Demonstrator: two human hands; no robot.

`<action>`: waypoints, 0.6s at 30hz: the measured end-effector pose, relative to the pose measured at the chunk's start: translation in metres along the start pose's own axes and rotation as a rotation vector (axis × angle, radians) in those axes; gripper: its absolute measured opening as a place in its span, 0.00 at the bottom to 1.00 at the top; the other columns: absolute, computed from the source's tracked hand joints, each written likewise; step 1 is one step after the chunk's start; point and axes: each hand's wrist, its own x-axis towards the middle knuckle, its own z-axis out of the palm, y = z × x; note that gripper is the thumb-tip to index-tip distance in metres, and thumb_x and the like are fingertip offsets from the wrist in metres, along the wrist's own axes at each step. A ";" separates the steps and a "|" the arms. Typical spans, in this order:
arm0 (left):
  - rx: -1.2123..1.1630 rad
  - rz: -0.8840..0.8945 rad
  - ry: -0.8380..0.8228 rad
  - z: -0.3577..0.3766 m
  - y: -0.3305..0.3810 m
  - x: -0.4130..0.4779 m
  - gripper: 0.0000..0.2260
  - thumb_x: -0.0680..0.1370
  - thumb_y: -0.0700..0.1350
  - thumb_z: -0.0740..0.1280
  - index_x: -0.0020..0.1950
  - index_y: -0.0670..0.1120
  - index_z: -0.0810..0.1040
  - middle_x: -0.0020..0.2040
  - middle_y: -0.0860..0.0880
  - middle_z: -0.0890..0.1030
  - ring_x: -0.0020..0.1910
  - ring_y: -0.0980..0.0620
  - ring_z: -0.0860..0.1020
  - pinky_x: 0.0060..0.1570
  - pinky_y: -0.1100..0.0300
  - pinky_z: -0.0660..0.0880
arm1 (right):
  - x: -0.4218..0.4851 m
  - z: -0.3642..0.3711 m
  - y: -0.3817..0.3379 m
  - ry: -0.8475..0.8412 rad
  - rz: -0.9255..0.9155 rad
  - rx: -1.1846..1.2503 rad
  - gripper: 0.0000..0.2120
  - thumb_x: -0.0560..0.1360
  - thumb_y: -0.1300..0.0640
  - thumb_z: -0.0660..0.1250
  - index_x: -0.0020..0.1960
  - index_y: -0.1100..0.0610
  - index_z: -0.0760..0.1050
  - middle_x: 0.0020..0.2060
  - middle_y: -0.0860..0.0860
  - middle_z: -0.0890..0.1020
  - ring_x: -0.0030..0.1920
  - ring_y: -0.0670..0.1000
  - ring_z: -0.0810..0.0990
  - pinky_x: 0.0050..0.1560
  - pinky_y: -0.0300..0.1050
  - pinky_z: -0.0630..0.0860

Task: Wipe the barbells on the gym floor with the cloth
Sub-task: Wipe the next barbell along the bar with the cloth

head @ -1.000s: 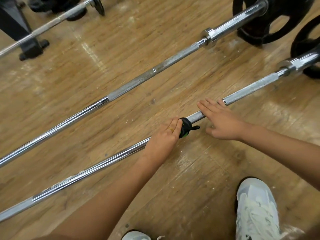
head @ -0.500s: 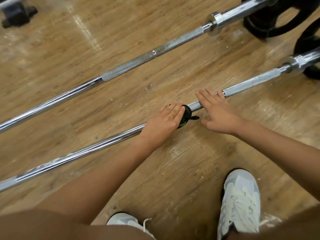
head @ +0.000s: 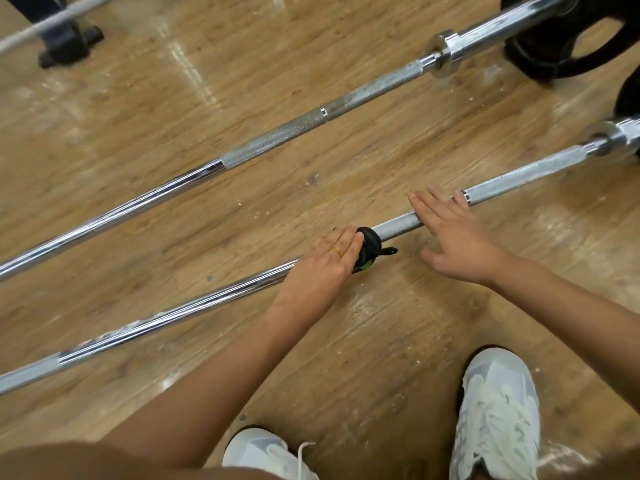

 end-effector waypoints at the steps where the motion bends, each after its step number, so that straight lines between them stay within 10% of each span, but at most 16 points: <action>1: 0.002 0.017 0.001 0.000 0.003 0.005 0.29 0.70 0.30 0.73 0.72 0.36 0.73 0.70 0.37 0.75 0.69 0.39 0.75 0.65 0.45 0.74 | -0.001 0.000 -0.001 0.011 -0.006 -0.001 0.45 0.68 0.48 0.60 0.82 0.56 0.50 0.81 0.52 0.55 0.81 0.52 0.47 0.77 0.50 0.34; 9: -0.005 0.029 0.062 -0.001 0.025 0.029 0.25 0.76 0.31 0.53 0.74 0.35 0.70 0.73 0.35 0.71 0.70 0.37 0.74 0.67 0.49 0.72 | -0.018 -0.006 -0.006 0.003 -0.015 -0.004 0.43 0.74 0.55 0.68 0.82 0.57 0.49 0.81 0.53 0.55 0.81 0.53 0.46 0.78 0.51 0.37; 18: -0.147 -0.098 0.038 0.011 0.019 -0.006 0.29 0.70 0.29 0.74 0.70 0.37 0.75 0.68 0.37 0.77 0.57 0.36 0.82 0.53 0.48 0.80 | -0.036 -0.001 -0.010 0.001 0.008 0.020 0.35 0.79 0.45 0.53 0.82 0.56 0.48 0.81 0.51 0.52 0.81 0.50 0.43 0.77 0.49 0.34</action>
